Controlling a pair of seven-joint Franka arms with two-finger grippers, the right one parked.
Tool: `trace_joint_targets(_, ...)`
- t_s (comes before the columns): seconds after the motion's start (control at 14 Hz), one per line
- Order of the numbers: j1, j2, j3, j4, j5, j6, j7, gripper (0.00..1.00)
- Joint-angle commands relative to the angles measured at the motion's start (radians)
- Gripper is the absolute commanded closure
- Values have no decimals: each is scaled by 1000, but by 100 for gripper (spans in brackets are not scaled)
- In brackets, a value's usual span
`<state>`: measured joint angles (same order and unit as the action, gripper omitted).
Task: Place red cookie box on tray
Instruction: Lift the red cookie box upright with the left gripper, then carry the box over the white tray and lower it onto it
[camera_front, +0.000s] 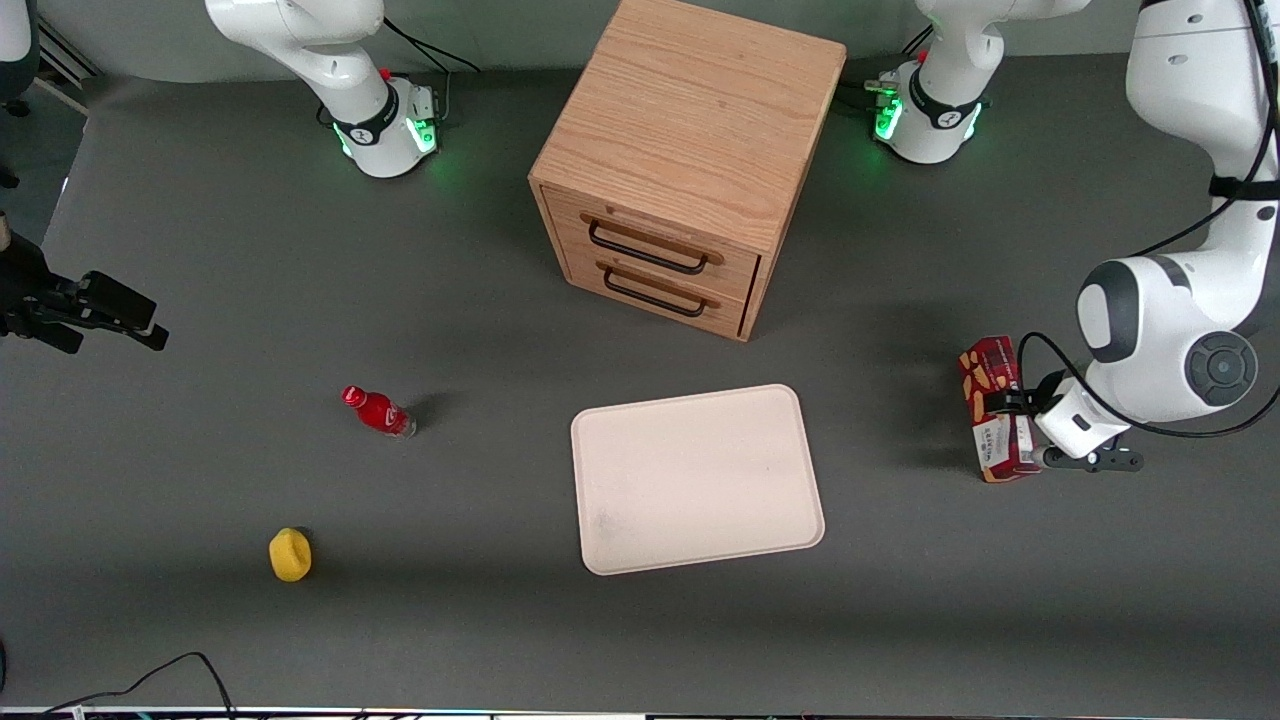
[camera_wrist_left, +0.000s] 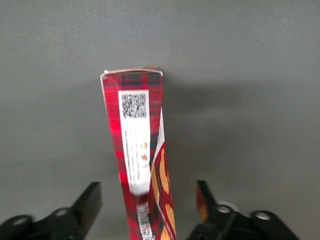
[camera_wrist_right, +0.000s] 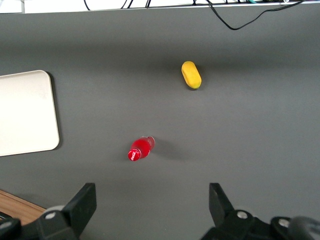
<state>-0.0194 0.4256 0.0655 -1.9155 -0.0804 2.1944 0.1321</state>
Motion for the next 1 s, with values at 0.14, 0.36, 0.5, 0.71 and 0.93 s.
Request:
trace_joint_targets(0.14,-10,-4,3,-14,-30,19,-3,93)
trace_joint_targets(0.36,-10,-10,2,6,-33,-1,0,100)
trace_joint_targets(0.5,-26,-19,-4,89,-50,-115,-35,100)
trace_joint_targets(0.71,-121,28,-38,345,-67,-342,-291,100)
trace_joint_targets(0.93,-212,94,-75,458,-71,-343,-521,100)
